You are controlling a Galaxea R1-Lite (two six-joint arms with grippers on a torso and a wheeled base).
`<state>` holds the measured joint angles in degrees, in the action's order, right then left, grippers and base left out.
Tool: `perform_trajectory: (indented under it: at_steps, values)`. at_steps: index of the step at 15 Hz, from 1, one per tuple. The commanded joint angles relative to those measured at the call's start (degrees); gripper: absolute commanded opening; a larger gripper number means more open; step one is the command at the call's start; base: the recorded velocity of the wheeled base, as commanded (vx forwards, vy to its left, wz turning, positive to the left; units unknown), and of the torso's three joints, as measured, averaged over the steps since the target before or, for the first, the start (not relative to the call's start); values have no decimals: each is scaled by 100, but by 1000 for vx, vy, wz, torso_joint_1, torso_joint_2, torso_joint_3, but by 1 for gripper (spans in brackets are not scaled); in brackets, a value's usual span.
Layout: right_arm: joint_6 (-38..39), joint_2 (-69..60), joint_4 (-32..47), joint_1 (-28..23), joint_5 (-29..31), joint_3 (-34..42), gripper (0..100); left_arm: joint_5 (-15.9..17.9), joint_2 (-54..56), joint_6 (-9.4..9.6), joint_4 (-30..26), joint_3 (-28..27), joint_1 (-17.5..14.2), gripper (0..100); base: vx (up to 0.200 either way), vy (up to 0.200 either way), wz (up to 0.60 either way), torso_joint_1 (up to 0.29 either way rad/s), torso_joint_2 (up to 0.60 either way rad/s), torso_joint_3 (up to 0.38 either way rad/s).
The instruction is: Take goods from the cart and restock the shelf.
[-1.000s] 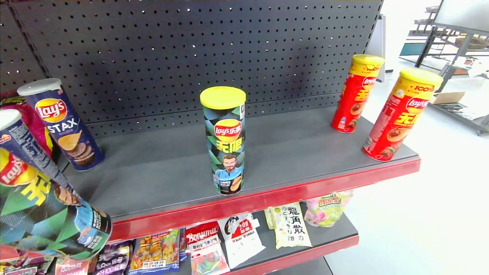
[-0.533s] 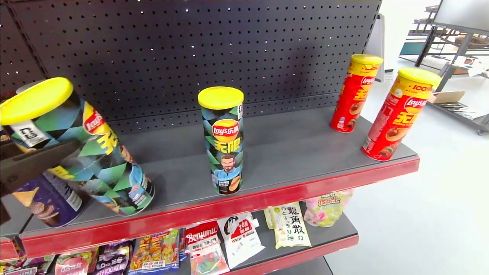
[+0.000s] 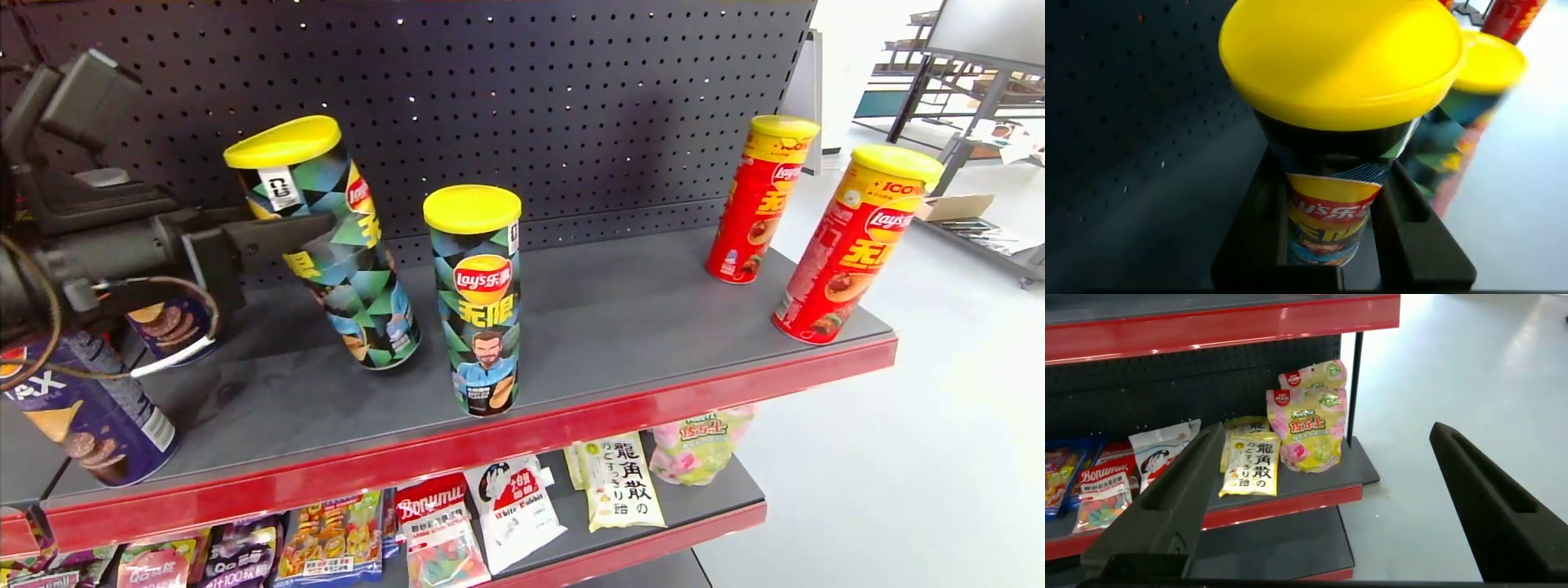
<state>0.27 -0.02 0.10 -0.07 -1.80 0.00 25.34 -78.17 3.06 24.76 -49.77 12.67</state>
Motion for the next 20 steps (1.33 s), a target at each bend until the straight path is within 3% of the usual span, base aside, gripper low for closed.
perform_trajectory:
  at_steps: [1,11,13,17,20]
  values:
    - [0,2,-1,-1,-4,0,100,-30,-1078,10,345,-568,166,0,0,0,0,0,0,0]
    - [0,2,-1,-1,-4,0,100,-3,-2598,19,776,-1817,395,0,0,0,0,0,0,0]
    - [0,2,-1,-1,-4,0,100,-3,-2695,54,785,-1904,412,0,0,0,0,0,0,0]
    - [0,2,-1,-1,-4,0,100,6,-2748,327,758,-1896,526,0,0,0,0,0,0,0]
    - [0,2,-1,-1,-4,0,100,6,-2792,362,750,-1896,597,0,0,0,0,0,0,0]
